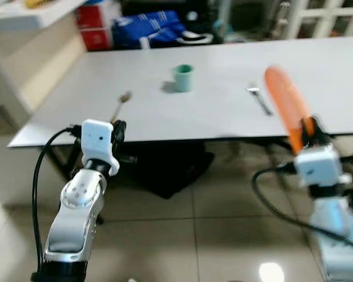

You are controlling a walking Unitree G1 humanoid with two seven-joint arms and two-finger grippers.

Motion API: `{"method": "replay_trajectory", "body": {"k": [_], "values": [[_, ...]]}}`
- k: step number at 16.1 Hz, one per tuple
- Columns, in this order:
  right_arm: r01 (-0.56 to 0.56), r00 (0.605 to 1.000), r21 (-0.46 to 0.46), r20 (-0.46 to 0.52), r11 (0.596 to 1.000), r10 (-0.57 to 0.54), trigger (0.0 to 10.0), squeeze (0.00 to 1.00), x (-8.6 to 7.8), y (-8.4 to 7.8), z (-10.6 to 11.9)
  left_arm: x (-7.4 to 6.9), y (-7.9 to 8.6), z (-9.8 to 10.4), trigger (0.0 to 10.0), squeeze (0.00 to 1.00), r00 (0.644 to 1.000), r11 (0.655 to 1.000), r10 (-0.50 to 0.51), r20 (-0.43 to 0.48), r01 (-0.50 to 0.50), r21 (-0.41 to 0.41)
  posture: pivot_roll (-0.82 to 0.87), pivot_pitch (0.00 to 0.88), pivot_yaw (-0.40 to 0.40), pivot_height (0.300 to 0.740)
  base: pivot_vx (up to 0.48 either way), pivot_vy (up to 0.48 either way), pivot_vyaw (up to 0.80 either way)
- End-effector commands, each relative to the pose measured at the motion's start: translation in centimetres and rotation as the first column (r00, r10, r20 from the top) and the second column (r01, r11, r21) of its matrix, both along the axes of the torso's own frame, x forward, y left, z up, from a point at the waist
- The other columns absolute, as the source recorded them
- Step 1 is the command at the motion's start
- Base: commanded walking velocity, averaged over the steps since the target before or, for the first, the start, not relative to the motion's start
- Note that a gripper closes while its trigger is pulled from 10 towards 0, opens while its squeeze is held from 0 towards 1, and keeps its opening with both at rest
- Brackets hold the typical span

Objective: Setting the table

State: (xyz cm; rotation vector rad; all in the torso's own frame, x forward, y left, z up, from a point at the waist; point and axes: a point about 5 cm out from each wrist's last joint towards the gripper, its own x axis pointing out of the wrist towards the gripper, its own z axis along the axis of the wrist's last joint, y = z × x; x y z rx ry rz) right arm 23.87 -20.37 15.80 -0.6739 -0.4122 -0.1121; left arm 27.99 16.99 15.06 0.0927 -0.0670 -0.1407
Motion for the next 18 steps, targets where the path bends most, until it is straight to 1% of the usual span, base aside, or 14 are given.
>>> {"method": "replay_trajectory", "body": {"k": [1,2,3,4,5,6,8,13,18], "values": [[-0.055,0.993,-0.018,0.104,0.998,0.057,0.0,0.0,-0.2,1.9,1.9,-0.3,0.4,-0.4,10.0,0.0,1.0,0.999,0.016,-0.012,-0.016,-0.031,-0.19,0.0,0.101,0.74,0.0,0.0,0.0],[-0.061,0.992,-0.013,0.106,0.998,0.062,0.0,0.0,-0.3,2.2,1.8,-0.4,0.4,-0.6,10.0,0.0,1.0,0.999,0.015,-0.016,-0.015,-0.036,-0.19,0.0,0.101,0.74,0.0,0.0,0.0],[-0.076,0.991,0.003,0.111,0.997,0.076,0.0,0.0,-0.1,2.8,1.8,-0.8,-0.1,-0.8,10.0,0.0,1.0,0.999,0.0,-0.021,-0.001,-0.047,-0.19,0.0,0.101,0.74,0.0,0.0,0.0],[-0.098,0.988,-0.007,0.123,0.995,0.098,0.0,0.0,0.0,3.4,1.8,-1.2,-0.6,-1.0,10.0,0.0,0.999,0.998,-0.015,-0.031,0.013,-0.061,-0.18,0.0,0.098,0.74,0.0,0.0,0.0],[-0.106,0.986,-0.009,0.126,0.994,0.107,0.0,0.0,0.1,3.7,1.8,-1.8,-1.2,-1.2,10.0,0.0,0.999,0.995,-0.026,-0.045,0.022,-0.093,-0.17,0.0,0.094,0.74,0.0,0.0,0.0],[-0.109,0.986,-0.012,0.127,0.994,0.11,0.0,0.0,0.2,3.8,1.8,-2.1,-1.4,-1.1,10.0,0.0,0.999,0.993,-0.024,-0.043,0.019,-0.113,-0.17,0.0,0.094,0.74,0.0,0.0,0.0],[-0.109,0.985,-0.011,0.13,0.994,0.11,0.0,0.0,0.4,4.0,1.8,-2.5,-1.7,-1.0,10.0,0.0,0.999,0.993,-0.021,-0.043,0.016,-0.114,-0.16,0.0,0.09,0.74,0.411,0.0,0.0],[-0.108,0.984,-0.02,0.14,0.994,0.11,0.0,0.0,0.2,4.4,1.8,-2.6,-2.1,-0.9,10.0,0.0,0.998,0.995,-0.029,-0.05,0.024,-0.097,-0.16,0.0,0.093,0.74,0.446,0.0,0.0],[-0.096,0.985,-0.024,0.145,0.995,0.098,0.0,0.0,0.1,4.5,1.8,-2.5,-2.4,-0.9,10.0,0.0,0.998,0.995,-0.044,-0.055,0.039,-0.097,-0.17,0.0,0.1,0.74,0.458,0.0,0.0]]}}
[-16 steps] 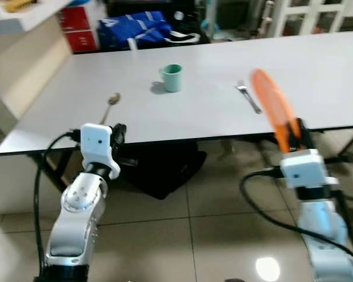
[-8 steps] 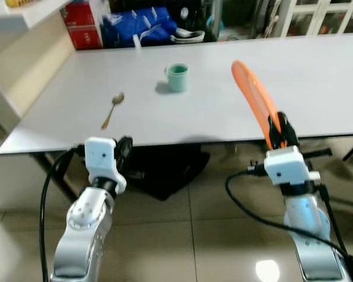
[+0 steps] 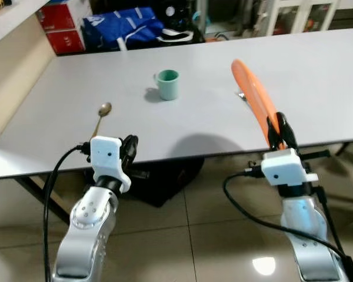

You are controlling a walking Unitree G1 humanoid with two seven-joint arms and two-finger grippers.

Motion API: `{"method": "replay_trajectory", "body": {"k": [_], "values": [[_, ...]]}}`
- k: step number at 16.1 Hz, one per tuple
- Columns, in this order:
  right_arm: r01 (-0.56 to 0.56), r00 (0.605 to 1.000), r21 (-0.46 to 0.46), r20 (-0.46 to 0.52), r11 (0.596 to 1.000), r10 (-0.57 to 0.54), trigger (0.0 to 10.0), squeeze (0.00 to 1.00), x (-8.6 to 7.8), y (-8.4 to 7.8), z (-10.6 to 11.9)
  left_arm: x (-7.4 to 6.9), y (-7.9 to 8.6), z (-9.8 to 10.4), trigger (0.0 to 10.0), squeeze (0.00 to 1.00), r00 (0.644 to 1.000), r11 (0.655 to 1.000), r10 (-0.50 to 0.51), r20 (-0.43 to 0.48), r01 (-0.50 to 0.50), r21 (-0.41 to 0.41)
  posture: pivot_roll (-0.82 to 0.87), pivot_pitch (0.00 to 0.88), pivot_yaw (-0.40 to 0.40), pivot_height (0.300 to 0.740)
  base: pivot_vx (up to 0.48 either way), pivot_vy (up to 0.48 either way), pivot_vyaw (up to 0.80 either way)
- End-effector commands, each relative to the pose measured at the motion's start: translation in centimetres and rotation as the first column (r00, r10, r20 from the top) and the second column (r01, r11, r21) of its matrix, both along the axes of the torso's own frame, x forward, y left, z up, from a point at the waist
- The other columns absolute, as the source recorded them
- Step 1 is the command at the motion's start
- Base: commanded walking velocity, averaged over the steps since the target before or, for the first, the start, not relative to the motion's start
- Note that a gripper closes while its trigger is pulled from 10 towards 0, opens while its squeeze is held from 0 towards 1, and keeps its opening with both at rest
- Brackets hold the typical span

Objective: Setting the table

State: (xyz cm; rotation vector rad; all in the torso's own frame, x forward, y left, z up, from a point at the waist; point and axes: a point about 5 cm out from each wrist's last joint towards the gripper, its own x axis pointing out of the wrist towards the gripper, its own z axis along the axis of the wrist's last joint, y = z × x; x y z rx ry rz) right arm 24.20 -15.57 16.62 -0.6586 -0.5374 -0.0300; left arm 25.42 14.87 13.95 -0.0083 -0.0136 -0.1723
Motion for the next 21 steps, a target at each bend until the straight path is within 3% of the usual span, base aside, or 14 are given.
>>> {"method": "replay_trajectory", "body": {"k": [1,7,12,13,15,17,18,19,20,21], "values": [[0.022,0.998,0.002,0.057,1.0,-0.022,0.0,0.0,-0.1,-0.3,0.9,0.2,-0.3,0.3,10.0,0.0,1.0,1.0,-0.017,0.007,0.017,0.002,-0.17,0.0,0.101,0.74,0.458,0.0,0.0],[0.031,0.998,0.003,0.062,1.0,-0.031,0.0,0.0,-0.1,-0.2,0.9,0.4,-0.4,0.5,10.0,0.0,0.999,0.999,-0.033,0.01,0.032,0.019,-0.17,0.0,0.108,0.74,0.462,0.0,0.0],[0.053,0.992,0.027,0.113,0.998,-0.055,0.0,0.0,1.3,-0.5,2.2,0.7,0.0,0.6,10.0,0.0,1.0,1.0,-0.014,0.008,0.014,0.018,-0.17,0.0,0.112,0.74,0.0,0.0,0.0],[0.05,0.99,0.049,0.131,0.998,-0.056,0.0,0.0,1.9,-0.4,2.8,0.8,0.1,0.6,10.0,0.0,1.0,1.0,-0.013,0.008,0.013,0.018,-0.17,0.0,0.115,0.74,0.0,0.0,0.0],[-0.004,0.994,0.239,0.104,0.971,-0.022,0.0,0.0,4.1,0.2,4.2,1.0,0.1,0.8,10.0,0.0,1.0,1.0,-0.013,0.012,0.013,0.018,-0.17,0.0,0.116,0.74,0.0,0.0,0.0],[-0.022,0.999,0.54,-0.029,0.841,0.045,0.0,0.0,7.3,0.2,4.2,1.2,0.1,0.9,10.0,0.0,1.0,1.0,-0.013,0.016,0.013,0.022,-0.15,0.0,0.121,0.74,0.0,0.0,0.0],[-0.001,0.995,0.636,-0.079,0.771,0.067,0.0,0.0,8.5,0.0,3.8,1.2,0.1,1.0,10.0,0.0,1.0,1.0,-0.011,0.019,0.011,0.023,-0.14,0.0,0.118,0.74,0.0,0.0,0.0],[0.045,0.988,0.736,-0.131,0.676,0.078,0.0,0.0,9.8,-0.5,3.2,1.1,0.2,1.1,10.0,0.0,1.0,1.0,-0.008,0.021,0.008,0.025,-0.13,0.0,0.118,0.74,0.0,0.0,0.0],[0.075,0.981,0.798,-0.168,0.598,0.101,0.0,0.0,10.8,-0.7,2.5,1.1,0.4,1.1,10.0,0.0,1.0,1.0,-0.005,0.022,0.004,0.029,-0.12,0.0,0.116,0.74,0.0,0.0,0.0],[0.09,0.978,0.819,-0.181,0.566,0.106,0.0,0.0,11.3,-0.8,2.2,1.0,0.6,1.1,10.0,0.0,1.0,0.999,-0.002,0.023,0.001,0.033,-0.11,0.0,0.117,0.74,0.0,0.0,0.0]]}}
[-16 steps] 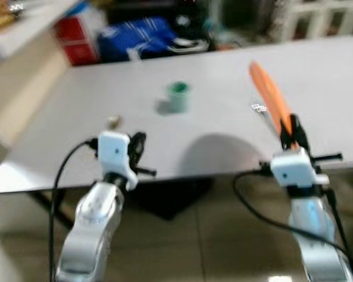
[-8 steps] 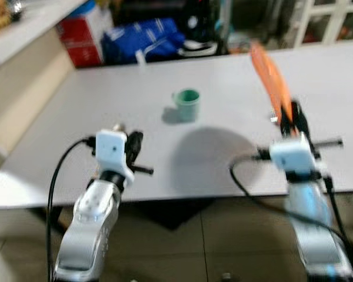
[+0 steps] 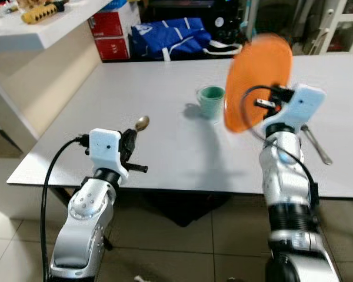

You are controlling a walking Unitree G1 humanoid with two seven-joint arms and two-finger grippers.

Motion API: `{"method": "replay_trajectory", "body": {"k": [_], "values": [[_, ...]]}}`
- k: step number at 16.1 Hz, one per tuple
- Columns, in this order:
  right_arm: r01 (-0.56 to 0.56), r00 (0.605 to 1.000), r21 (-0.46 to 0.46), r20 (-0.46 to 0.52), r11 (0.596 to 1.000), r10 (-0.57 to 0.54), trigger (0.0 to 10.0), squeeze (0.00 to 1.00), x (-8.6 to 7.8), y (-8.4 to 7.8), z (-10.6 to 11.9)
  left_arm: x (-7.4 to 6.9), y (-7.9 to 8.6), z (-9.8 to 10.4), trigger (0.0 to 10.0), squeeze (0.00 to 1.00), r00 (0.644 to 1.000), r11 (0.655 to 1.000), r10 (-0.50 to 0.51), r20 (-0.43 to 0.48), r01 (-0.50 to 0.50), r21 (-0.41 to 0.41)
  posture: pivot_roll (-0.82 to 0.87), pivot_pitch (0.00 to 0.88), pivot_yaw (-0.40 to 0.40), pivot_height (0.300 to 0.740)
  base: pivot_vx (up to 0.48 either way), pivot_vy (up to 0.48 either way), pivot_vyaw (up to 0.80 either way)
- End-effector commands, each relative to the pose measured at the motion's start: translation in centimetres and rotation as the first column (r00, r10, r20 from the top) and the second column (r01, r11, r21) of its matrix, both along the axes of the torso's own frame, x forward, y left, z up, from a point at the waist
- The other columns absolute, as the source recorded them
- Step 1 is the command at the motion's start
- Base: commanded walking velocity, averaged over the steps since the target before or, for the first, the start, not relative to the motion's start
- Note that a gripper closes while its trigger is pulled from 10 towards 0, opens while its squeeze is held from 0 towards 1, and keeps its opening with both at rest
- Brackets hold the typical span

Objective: Setting the table

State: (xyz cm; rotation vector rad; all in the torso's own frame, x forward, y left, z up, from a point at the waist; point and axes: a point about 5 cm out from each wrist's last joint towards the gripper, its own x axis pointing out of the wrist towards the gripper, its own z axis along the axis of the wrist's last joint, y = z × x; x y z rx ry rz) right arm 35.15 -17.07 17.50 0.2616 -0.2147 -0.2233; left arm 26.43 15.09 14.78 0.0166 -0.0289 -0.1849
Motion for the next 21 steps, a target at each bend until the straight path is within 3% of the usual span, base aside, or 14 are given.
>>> {"method": "replay_trajectory", "body": {"k": [1,3,8,12,19,21], "values": [[-0.015,1.0,0.093,0.019,0.996,0.014,0.0,0.0,0.9,0.4,0.9,-0.1,0.7,0.5,10.0,0.0,1.0,1.0,0.019,0.009,-0.019,0.016,-0.1,0.0,0.116,0.74,0.0,0.0,0.0],[-0.015,1.0,0.205,-0.004,0.979,0.016,0.0,0.0,1.5,0.0,0.5,-0.4,1.2,0.6,10.0,0.0,1.0,0.999,0.026,0.008,-0.027,0.03,-0.08,0.0,0.124,0.74,0.0,0.0,0.0],[0.002,1.0,0.231,-0.013,0.973,0.001,0.0,0.0,1.6,-0.2,-0.1,-0.8,1.4,0.6,10.0,0.0,1.0,0.999,0.026,0.0,-0.026,0.042,-0.08,0.0,0.129,0.74,0.0,0.0,0.0],[0.113,0.991,0.3,-0.103,0.947,-0.085,0.0,0.0,0.9,-2.0,-2.3,-0.9,1.2,0.5,10.0,0.0,1.0,0.999,0.011,-0.012,-0.01,0.043,-0.09,0.0,0.141,0.74,0.0,0.0,0.0],[0.279,0.951,0.206,-0.192,0.938,-0.241,0.0,0.0,-0.6,-6.2,-4.9,-0.7,1.4,0.6,10.0,0.0,1.0,0.999,-0.003,-0.014,0.003,0.054,-0.1,0.0,0.158,0.74,0.0,0.0,0.0],[0.302,0.941,0.189,-0.219,0.934,-0.259,0.0,0.0,-1.0,-6.6,-5.8,-0.7,1.5,0.6,10.0,0.0,1.0,0.998,-0.006,-0.017,0.007,0.057,-0.1,0.0,0.162,0.74,0.0,0.0,0.0]]}}
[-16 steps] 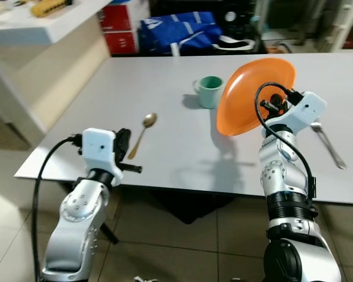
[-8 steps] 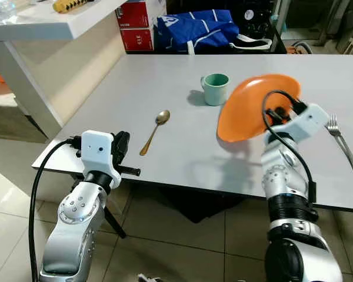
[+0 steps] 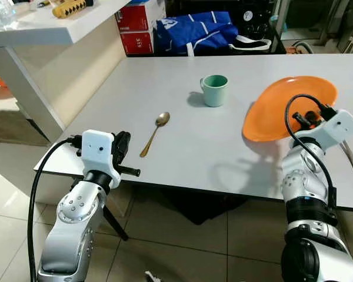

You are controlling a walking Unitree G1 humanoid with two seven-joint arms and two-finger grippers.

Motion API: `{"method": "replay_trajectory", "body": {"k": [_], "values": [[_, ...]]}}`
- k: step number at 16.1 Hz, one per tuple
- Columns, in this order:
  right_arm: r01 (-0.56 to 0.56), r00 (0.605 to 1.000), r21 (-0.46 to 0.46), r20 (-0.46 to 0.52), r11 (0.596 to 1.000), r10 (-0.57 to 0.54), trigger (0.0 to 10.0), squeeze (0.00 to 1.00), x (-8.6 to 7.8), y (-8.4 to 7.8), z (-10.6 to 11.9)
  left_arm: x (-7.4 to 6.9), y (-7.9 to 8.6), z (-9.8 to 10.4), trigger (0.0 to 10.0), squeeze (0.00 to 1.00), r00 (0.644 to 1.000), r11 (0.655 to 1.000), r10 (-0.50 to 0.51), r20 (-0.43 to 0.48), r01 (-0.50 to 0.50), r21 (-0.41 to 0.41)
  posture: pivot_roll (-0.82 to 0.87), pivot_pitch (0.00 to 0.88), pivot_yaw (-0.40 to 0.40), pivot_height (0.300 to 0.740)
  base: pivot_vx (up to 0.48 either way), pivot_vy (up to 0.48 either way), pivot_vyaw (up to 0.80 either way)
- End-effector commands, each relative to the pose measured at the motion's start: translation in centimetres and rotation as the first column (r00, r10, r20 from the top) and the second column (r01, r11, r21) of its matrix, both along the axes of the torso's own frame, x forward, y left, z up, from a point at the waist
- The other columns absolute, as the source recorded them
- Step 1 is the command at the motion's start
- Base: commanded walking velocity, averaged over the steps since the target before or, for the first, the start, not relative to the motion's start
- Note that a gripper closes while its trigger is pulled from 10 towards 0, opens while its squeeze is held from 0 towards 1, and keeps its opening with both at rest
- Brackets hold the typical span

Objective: Setting the table

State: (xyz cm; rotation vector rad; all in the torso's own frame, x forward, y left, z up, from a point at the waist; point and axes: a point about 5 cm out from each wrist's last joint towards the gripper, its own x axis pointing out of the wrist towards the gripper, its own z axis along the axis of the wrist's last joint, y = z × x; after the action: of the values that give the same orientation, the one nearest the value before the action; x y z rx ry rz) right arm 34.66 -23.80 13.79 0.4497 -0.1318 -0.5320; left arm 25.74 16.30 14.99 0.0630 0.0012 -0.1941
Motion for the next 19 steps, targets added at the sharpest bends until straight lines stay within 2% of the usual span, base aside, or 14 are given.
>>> {"method": "replay_trajectory", "body": {"k": [1,2,3,5,7,9,10,12,14,19], "values": [[-0.003,0.991,0.01,-0.135,1.0,0.005,0.0,0.0,-0.9,0.2,-3.1,0.0,0.4,0.4,10.0,0.0,1.0,1.0,-0.003,0.005,0.002,0.012,-0.1,0.0,0.164,0.74,0.0,0.0,0.0],[-0.017,0.984,0.024,-0.176,1.0,0.021,0.0,0.0,-1.2,0.6,-4.1,-0.1,0.4,0.4,10.0,0.0,1.0,1.0,-0.005,0.002,0.005,0.015,-0.1,0.0,0.165,0.74,0.0,0.0,0.0],[-0.027,0.977,0.028,-0.209,0.999,0.033,10.0,0.0,-1.4,1.0,-4.8,-0.1,0.5,0.4,10.0,0.0,1.0,1.0,-0.006,0.001,0.006,0.016,-0.1,0.0,0.166,0.74,0.0,0.0,0.0],[-0.083,0.97,0.054,-0.227,0.995,0.093,10.0,0.0,-1.4,2.5,-5.5,-0.1,0.6,0.4,10.0,0.0,1.0,1.0,-0.006,-0.005,0.006,0.021,-0.1,0.0,0.166,0.74,0.0,0.0,0.0],[-0.101,0.968,0.057,-0.225,0.993,0.112,10.0,0.0,-1.6,3.2,-5.5,-0.2,0.6,0.4,10.0,0.0,1.0,1.0,-0.005,-0.007,0.005,0.022,-0.09,0.0,0.162,0.74,0.0,0.0,0.0],[-0.174,0.952,0.078,-0.24,0.982,0.188,10.0,0.0,-1.9,4.5,-6.2,-0.3,0.6,0.3,10.0,0.0,1.0,1.0,-0.005,-0.013,0.005,0.023,-0.09,0.0,0.161,0.74,0.0,0.0,0.0],[-0.183,0.95,0.081,-0.242,0.98,0.198,10.0,0.0,-1.9,4.7,-6.3,-0.3,0.6,0.3,10.0,0.0,1.0,1.0,-0.005,-0.013,0.005,0.023,-0.09,0.0,0.161,0.74,0.0,0.0,0.0],[-0.248,0.931,0.102,-0.251,0.963,0.266,10.0,0.0,-1.9,5.5,-6.8,-0.2,0.6,0.3,10.0,0.0,1.0,1.0,-0.007,-0.014,0.008,0.023,-0.09,0.0,0.159,0.74,0.0,0.0,0.0],[-0.357,0.888,0.127,-0.263,0.926,0.378,10.0,0.0,-1.9,6.8,-7.3,-0.3,0.5,0.2,10.0,0.0,1.0,1.0,-0.008,-0.015,0.008,0.021,-0.1,0.0,0.158,0.74,0.0,0.0,0.0],[-0.343,0.881,0.046,-0.332,0.938,0.338,10.0,0.0,-2.9,5.9,-8.2,-0.4,0.4,0.2,10.0,0.0,1.0,1.0,-0.014,-0.025,0.015,0.01,-0.09,0.0,0.155,0.74,0.0,0.0,0.0]]}}
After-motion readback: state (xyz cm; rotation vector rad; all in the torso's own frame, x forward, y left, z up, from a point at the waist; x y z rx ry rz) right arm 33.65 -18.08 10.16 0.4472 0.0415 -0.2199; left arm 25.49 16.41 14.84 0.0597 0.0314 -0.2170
